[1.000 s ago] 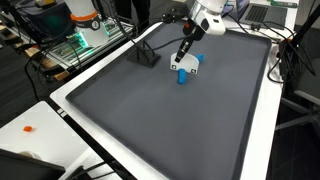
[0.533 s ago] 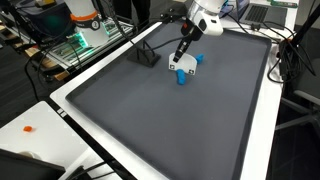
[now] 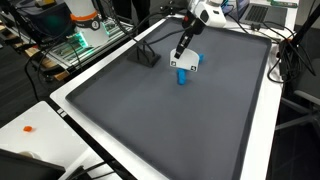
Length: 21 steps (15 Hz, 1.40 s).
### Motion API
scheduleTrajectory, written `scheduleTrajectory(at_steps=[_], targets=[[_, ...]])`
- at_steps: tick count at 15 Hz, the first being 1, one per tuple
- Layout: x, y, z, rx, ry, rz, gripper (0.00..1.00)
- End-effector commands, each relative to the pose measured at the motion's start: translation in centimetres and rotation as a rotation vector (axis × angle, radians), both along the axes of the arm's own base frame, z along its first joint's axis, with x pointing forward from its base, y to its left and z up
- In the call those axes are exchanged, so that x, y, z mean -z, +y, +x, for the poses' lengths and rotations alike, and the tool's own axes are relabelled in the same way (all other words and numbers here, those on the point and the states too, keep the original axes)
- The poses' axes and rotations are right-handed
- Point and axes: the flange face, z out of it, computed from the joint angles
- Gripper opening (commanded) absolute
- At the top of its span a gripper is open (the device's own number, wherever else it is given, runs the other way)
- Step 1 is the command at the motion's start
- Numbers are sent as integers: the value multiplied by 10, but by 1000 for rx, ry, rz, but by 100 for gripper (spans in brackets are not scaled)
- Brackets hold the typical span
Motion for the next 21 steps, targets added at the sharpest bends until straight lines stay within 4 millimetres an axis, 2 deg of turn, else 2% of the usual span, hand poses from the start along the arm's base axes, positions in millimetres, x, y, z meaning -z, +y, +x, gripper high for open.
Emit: scheduleTrajectory(at_steps=[1,11,21], targets=[[-13,-3,1,-26,1,-8,1],[-8,-6,18,-104,-1,-43,1],[10,-14,27,-154,11,-57,1]])
